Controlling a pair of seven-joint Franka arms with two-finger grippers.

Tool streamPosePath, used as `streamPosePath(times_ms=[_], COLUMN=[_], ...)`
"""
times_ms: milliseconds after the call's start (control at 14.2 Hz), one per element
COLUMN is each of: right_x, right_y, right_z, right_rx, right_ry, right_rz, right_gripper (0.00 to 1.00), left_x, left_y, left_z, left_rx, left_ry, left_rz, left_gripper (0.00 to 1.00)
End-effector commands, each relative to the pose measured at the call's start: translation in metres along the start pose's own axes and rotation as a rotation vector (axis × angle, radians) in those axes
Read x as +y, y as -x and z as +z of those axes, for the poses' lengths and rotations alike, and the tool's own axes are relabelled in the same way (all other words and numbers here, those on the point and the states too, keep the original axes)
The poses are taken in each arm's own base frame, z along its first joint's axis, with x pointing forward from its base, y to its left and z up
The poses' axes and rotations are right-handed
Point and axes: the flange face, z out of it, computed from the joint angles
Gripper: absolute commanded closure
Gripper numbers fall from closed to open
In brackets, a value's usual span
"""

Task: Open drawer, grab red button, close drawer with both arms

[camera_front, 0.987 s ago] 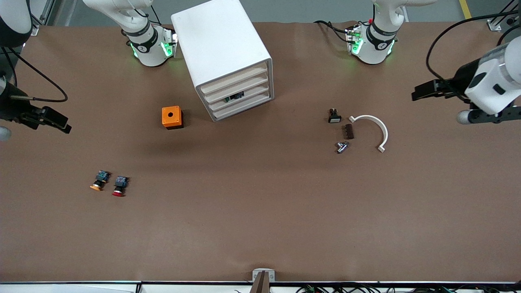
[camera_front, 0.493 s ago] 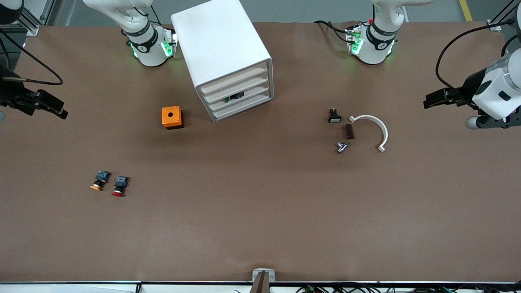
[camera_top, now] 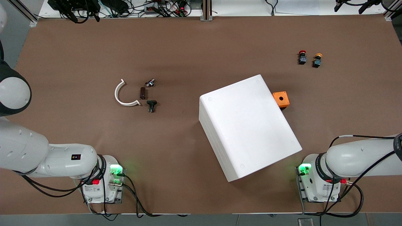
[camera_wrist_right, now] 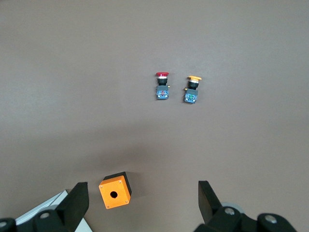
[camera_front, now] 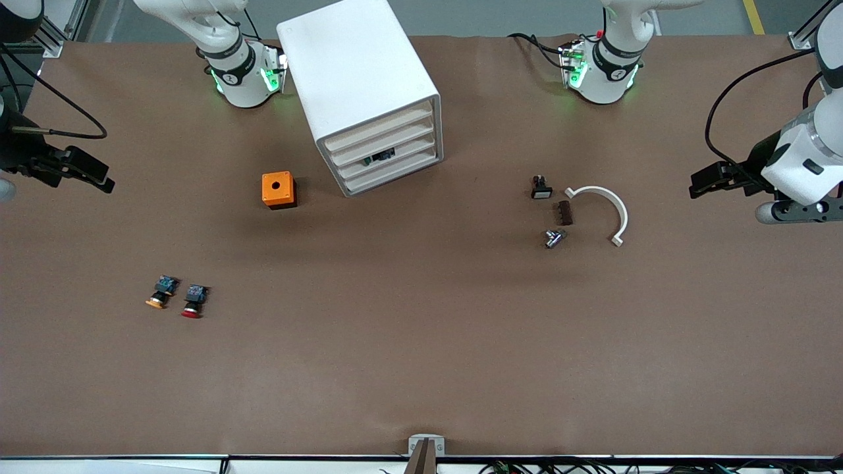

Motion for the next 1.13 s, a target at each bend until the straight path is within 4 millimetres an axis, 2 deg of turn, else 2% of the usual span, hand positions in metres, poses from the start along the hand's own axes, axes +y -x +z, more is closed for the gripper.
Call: streamPosePath(times_ms=[0, 141, 423, 1057], right_x=[-0.001, -0.001, -0.001, 0.001], right_y=[0.005, 0.006, 0.006, 0.006], right_z=[-0.004, -0.005, -0.005, -0.008], right_rx=[0.009, 0.01, 0.01, 0.016], right_ry=[0.017, 0.017, 0.017, 0.016], right_rz=[-0.013, -0.013, -0.013, -0.01], right_gripper=[0.0, 0.0, 0.0, 0.0], left_x=[-0.028, -0.041, -0.03, -0.028], left_y=[0.014, 0.022, 0.024, 0.022], left_z=[-0.027, -0.04, -0.059, -0.057], left_rx=[0.058, 0.071, 0.088, 0.077], left_ry=[-0.017, -0.008, -0.008, -0.006], left_rz=[0.014, 0.04, 0.046, 0.06], left_gripper=[0.01, 0.01, 0.01, 0.01])
